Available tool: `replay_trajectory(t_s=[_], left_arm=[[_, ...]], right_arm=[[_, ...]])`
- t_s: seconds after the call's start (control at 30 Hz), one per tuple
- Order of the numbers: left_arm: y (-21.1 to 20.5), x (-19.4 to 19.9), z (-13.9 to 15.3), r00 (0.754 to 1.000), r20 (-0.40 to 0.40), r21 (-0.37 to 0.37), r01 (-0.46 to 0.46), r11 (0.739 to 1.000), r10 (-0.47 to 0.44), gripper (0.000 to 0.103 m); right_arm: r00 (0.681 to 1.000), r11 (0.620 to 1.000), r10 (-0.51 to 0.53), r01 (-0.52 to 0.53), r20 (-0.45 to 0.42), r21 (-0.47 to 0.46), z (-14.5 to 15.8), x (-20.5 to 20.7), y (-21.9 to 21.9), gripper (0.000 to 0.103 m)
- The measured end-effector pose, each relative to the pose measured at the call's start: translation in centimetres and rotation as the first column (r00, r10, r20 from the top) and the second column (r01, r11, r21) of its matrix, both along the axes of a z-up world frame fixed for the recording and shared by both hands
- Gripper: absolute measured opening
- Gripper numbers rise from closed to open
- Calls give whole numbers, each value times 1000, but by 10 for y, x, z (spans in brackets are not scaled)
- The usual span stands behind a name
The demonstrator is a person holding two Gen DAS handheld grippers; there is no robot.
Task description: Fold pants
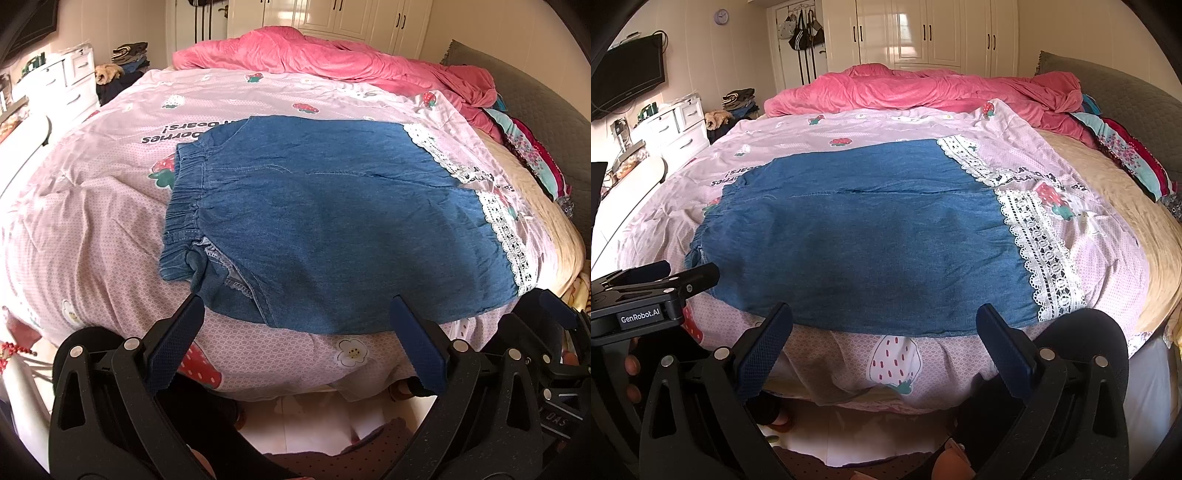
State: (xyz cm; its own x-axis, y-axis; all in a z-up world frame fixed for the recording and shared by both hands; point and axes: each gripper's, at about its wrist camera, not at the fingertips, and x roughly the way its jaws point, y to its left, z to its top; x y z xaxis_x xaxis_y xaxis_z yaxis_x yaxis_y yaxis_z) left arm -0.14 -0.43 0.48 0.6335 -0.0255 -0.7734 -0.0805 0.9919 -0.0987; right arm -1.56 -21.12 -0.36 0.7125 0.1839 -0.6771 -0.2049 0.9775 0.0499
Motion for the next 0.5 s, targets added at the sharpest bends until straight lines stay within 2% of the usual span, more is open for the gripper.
replay_trajectory(t_s=[0.5], left_arm=[[2, 7, 0, 1000, 3, -6, 7, 1000, -7, 94]], right_arm=[[1000, 1000, -1, 1, -1, 1, -2, 4, -1, 99]])
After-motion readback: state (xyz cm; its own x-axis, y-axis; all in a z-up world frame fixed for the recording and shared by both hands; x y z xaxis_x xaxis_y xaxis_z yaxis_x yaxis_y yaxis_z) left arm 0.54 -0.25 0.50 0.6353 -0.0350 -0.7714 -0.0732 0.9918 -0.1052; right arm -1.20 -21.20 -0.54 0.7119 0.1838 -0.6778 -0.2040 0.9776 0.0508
